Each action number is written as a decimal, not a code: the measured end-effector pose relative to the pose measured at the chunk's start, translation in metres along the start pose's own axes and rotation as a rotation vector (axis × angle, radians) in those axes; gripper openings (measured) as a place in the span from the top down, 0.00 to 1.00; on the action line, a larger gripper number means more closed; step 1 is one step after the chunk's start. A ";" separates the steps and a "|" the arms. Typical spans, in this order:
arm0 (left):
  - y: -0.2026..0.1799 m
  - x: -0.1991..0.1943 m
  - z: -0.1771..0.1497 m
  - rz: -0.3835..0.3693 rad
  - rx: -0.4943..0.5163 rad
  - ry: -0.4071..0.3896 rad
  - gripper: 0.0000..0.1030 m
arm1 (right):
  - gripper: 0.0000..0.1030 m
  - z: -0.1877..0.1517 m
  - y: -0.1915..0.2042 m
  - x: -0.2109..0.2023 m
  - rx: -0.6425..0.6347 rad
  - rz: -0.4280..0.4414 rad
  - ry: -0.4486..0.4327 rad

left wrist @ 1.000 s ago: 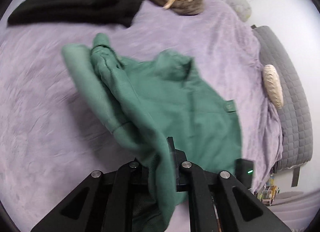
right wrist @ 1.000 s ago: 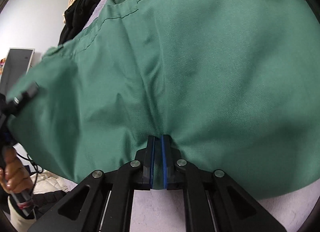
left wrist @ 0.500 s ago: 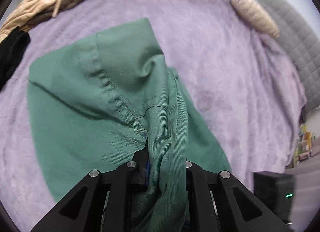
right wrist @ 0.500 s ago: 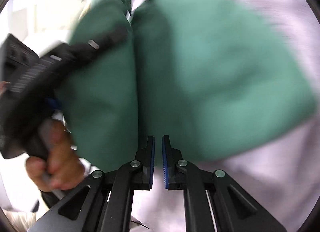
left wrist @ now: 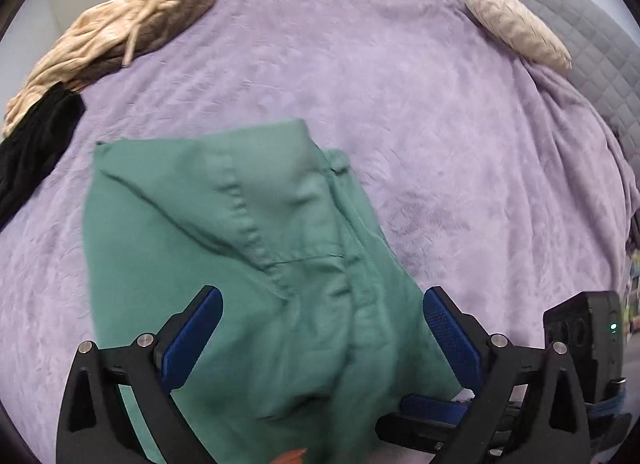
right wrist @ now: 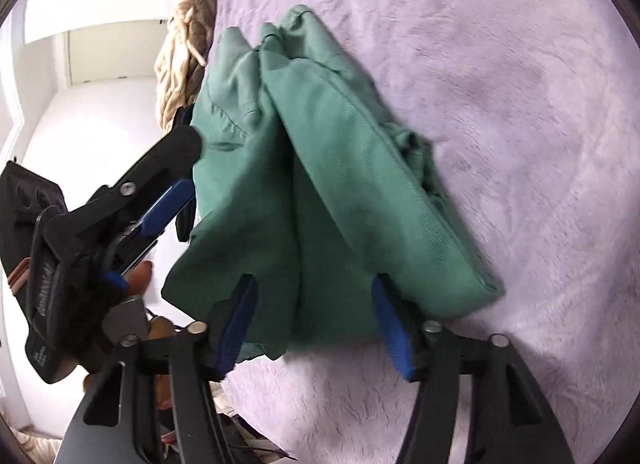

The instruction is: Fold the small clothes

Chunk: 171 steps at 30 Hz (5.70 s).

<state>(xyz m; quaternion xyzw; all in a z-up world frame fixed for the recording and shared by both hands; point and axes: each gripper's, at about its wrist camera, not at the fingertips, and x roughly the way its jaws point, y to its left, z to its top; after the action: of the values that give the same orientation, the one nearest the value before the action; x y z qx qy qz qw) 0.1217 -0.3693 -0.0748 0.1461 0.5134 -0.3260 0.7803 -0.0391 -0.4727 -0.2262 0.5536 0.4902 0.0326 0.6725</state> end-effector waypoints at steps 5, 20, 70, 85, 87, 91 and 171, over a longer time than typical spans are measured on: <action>0.057 -0.036 0.014 0.053 -0.208 -0.054 0.02 | 0.27 -0.004 0.009 0.000 -0.008 0.025 -0.006; 0.109 -0.089 -0.011 -0.084 -0.667 -0.005 0.02 | 0.95 0.006 0.091 0.033 -0.235 -0.218 -0.009; 0.203 0.047 0.003 0.212 -0.354 0.061 0.00 | 0.95 0.143 0.067 0.043 -0.239 -0.470 -0.044; 0.132 0.007 -0.105 0.119 -0.214 0.162 0.00 | 0.34 0.034 0.036 0.023 -0.176 -0.497 0.069; 0.133 0.007 -0.117 0.108 -0.226 0.164 0.00 | 0.34 0.027 0.021 0.022 -0.113 -0.463 0.060; 0.142 0.005 -0.117 0.068 -0.301 0.203 0.00 | 0.32 0.023 0.032 0.015 -0.124 -0.459 0.056; 0.194 0.060 -0.038 -0.267 -0.423 0.208 0.37 | 0.70 0.154 0.066 0.103 -0.130 -0.088 0.191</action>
<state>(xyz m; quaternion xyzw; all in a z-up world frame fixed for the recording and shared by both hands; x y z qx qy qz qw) 0.2381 -0.2254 -0.1654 -0.0567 0.6622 -0.2948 0.6866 0.1540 -0.4967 -0.2532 0.4811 0.5727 0.0873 0.6580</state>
